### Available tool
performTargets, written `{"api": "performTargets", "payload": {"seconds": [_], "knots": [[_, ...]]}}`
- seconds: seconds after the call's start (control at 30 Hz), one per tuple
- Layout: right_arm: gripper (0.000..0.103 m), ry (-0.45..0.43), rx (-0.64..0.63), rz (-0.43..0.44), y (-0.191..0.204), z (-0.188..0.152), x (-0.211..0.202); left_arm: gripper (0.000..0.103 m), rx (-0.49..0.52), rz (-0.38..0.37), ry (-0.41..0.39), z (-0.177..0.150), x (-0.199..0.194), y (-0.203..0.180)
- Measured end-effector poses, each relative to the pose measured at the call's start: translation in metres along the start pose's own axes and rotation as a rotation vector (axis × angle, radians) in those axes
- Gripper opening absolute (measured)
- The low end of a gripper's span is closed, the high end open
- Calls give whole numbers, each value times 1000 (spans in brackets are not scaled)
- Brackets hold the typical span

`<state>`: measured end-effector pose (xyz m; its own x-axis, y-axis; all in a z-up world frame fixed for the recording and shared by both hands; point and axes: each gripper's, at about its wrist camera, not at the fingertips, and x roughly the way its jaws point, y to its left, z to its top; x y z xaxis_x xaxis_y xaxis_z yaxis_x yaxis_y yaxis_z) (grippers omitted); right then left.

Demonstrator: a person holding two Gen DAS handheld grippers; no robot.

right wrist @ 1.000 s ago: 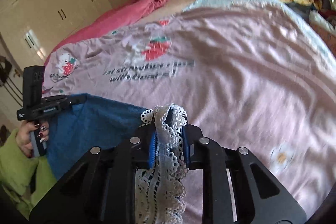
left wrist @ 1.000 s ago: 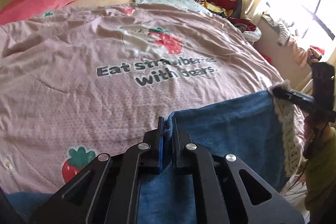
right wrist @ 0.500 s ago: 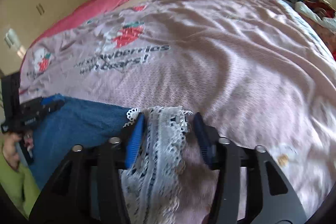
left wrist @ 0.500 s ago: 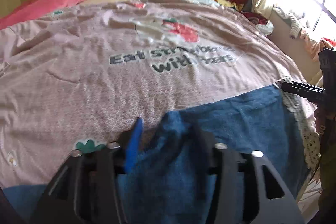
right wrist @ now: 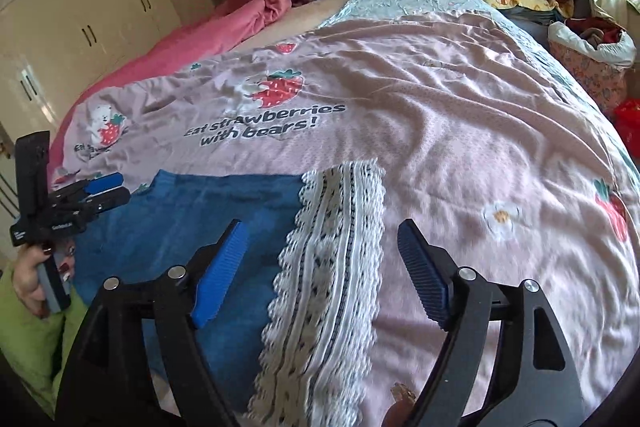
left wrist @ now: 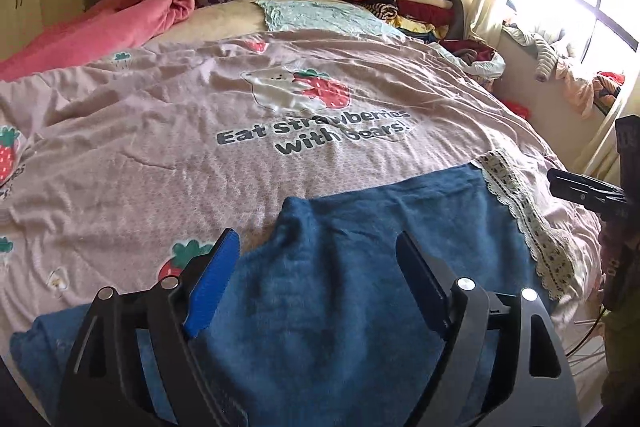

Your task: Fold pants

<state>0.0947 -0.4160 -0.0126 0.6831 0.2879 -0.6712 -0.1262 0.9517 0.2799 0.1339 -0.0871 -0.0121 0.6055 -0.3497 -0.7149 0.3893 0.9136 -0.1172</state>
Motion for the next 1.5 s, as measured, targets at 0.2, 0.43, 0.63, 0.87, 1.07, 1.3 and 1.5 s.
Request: {"api": "performTargets", "payload": {"seconds": [0.2,0.43,0.63,0.87,1.07,1.3,1.5], "knots": [[78,5,9,1,3,-19,-17,93,-4,18,-17,-13,-25,1],[78,47,12,8,8,-45,-19,93,-25,44,10,-38,-40,9],[78,78,19,6,7,-62,-18,93,-67,82,44,-60,-48,29],[78,113,38,13,2,-76,-6,93,-83,148,122,-82,-40,47],[52,128,43,22,0,-86,3,93,-61,182,171,-94,-26,54],[11,133,13,70,8,-83,-11,94,-59,183,169,-95,-27,53],[14,171,-4,-16,5,-91,-7,95,-61,180,170,-95,-26,54]]}}
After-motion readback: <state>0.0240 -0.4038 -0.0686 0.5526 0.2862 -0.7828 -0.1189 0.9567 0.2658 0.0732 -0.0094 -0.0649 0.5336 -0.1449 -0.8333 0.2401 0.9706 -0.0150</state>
